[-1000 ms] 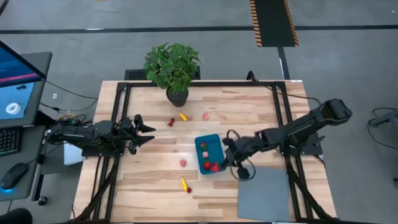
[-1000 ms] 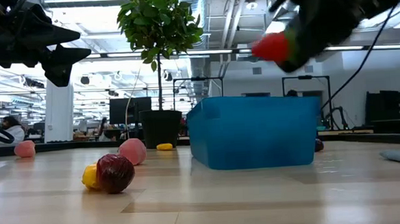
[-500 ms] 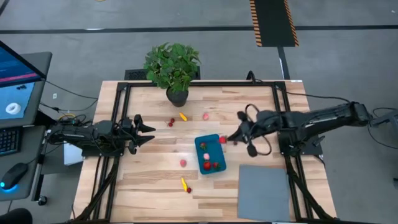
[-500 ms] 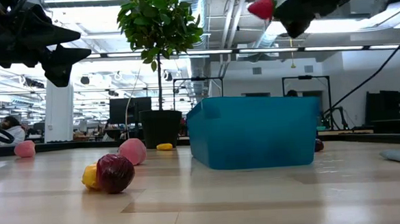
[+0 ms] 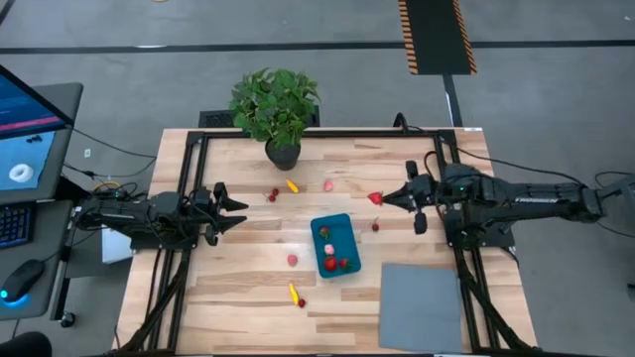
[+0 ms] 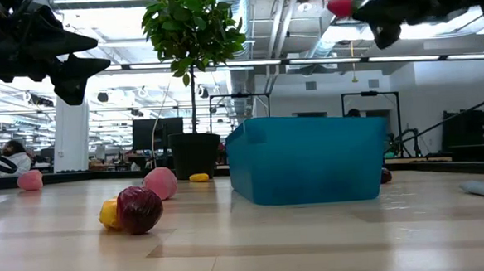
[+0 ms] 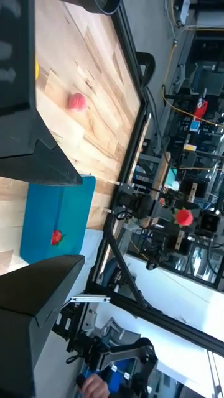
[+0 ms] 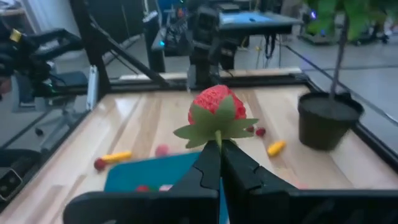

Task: Pick and placing Produce into tupperware
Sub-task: Put the strawberry into the blue bin

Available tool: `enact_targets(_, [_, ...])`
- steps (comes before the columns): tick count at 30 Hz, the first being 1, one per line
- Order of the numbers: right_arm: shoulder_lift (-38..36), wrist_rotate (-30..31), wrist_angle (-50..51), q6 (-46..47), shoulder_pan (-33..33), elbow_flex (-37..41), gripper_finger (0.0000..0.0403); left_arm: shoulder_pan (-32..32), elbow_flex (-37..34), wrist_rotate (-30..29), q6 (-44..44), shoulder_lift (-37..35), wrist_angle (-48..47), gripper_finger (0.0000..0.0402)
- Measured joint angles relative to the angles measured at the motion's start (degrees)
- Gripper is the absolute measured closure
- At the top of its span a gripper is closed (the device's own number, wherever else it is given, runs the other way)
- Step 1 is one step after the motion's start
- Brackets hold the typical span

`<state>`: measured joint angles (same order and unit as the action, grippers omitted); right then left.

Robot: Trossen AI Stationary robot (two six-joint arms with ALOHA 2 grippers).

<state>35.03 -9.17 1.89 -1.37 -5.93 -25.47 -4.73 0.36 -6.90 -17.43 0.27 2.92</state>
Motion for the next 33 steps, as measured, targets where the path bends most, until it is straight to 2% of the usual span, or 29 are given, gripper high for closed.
enact_targets(9, [-8.45,0.07,-2.12,3.20,-0.96,9.08,0.0382,0.00,0.00,-0.46,-0.02,-0.02,0.04,0.0221])
enact_targets(20, [-23.60,0.44,-4.71,7.36,-0.59,17.32,0.0382,0.00,0.00,-0.52,-0.68,0.00,0.04,0.0221])
enact_targets(26, [-30.80,0.35,-2.62,10.38,-0.55,20.11,0.0382,-0.02,0.02,0.22,-0.63,0.00,-0.04,0.0221])
enact_targets(30, [-34.84,0.31,3.60,12.22,-0.53,20.38,0.0382,-0.02,0.02,0.28,-0.28,-0.02,-0.04,0.0221])
enact_targets(33, [-34.95,0.17,4.41,11.56,-0.04,20.39,0.0382,-0.02,0.02,0.25,-0.19,-0.01,-0.04,0.0221])
